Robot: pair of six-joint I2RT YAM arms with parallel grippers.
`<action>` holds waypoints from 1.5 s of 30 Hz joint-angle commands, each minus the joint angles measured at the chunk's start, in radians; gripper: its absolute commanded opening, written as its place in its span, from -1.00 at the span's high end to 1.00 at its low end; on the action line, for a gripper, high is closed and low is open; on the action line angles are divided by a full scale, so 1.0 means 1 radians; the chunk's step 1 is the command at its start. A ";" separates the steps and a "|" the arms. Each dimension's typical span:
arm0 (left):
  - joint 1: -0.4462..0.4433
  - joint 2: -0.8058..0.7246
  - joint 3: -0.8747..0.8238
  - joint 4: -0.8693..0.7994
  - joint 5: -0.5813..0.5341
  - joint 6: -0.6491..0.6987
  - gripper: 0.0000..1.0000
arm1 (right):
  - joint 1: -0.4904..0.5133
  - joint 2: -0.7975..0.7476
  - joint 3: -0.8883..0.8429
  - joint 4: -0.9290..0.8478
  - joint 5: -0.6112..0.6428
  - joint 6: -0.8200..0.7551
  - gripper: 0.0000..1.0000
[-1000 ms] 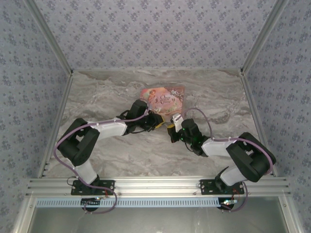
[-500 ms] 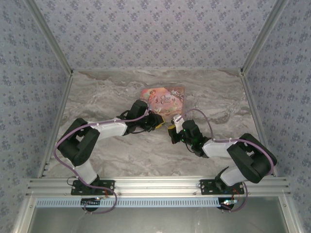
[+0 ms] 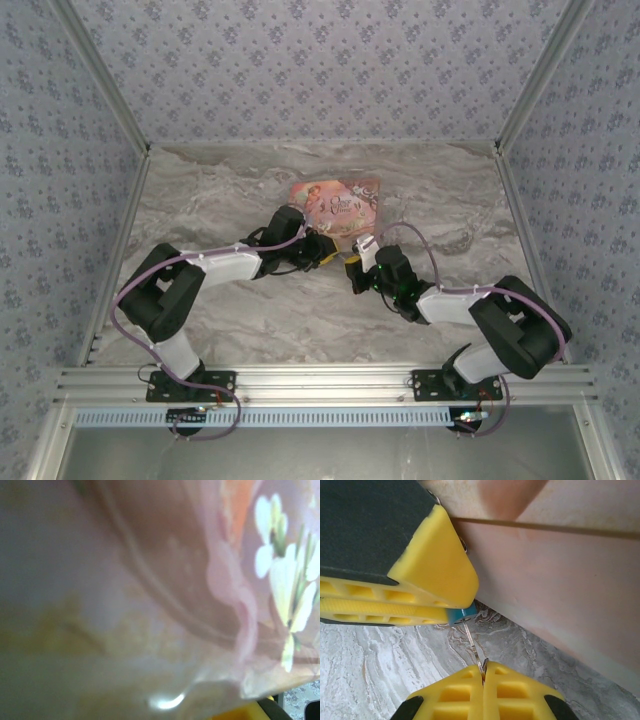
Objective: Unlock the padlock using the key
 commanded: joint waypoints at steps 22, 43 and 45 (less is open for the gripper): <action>-0.019 -0.030 0.033 0.016 0.049 -0.020 0.83 | -0.008 0.032 0.078 0.033 -0.024 -0.039 1.00; -0.025 -0.062 0.035 -0.016 0.080 -0.010 0.83 | -0.027 0.070 0.138 0.050 -0.062 -0.116 1.00; -0.024 -0.067 0.036 -0.022 0.082 -0.009 0.83 | -0.027 0.069 0.135 0.050 -0.053 -0.129 1.00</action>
